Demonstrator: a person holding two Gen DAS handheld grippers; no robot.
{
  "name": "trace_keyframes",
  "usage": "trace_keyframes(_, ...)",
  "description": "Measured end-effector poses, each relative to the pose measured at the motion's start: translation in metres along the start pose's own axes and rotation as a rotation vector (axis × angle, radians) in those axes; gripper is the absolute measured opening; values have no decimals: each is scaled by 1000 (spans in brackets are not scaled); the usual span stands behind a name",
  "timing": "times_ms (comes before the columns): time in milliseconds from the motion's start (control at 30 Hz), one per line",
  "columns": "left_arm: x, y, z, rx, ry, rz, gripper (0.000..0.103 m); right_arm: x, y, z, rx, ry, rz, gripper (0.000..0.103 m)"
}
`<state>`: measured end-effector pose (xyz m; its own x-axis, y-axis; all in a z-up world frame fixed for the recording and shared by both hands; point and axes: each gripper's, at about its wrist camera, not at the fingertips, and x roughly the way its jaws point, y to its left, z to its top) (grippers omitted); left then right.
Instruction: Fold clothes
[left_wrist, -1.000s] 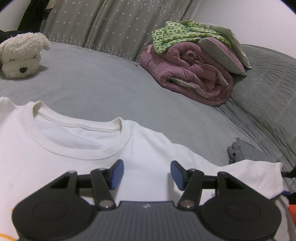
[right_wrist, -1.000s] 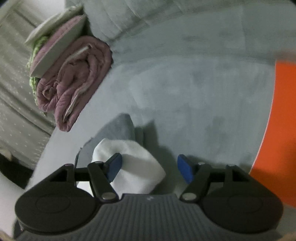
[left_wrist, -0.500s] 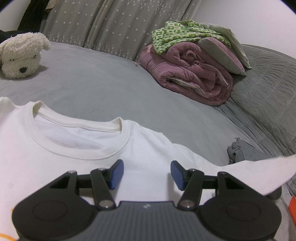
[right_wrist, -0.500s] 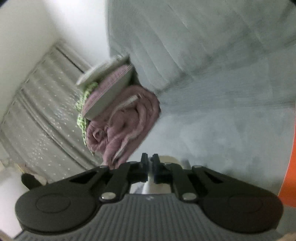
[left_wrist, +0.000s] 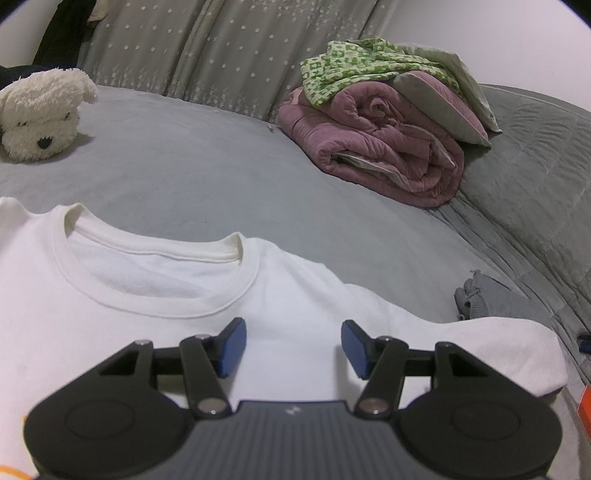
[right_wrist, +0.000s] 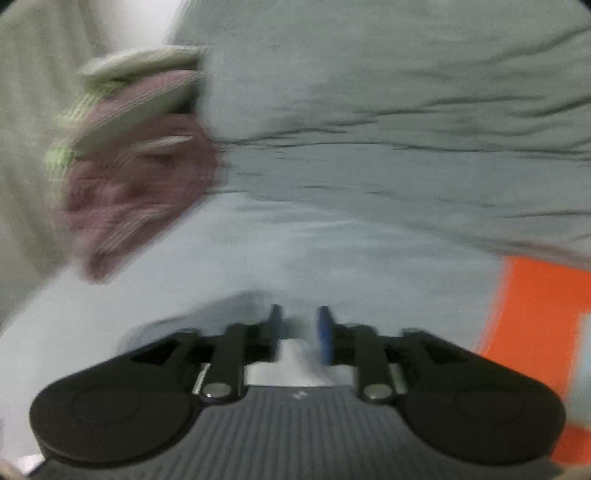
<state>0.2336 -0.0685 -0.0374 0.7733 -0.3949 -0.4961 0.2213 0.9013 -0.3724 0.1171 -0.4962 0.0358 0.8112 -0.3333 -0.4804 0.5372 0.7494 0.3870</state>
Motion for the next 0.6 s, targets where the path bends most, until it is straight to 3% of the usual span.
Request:
trace_keyframes(167,0,1,0,-7,1,-4,59,-1,66,-22,-166,31,259,41)
trace_keyframes(433,1,2,1,-15,3,-11,59,-3,157,-84,-352,169,571,41)
trace_keyframes(500,0,3,1,-22,3,-15,59,-4,179,-109,-440,208,626,41)
trace_keyframes(600,-1,7,2,-36,4,-23,58,-1,201,-143,-587,248,642,41)
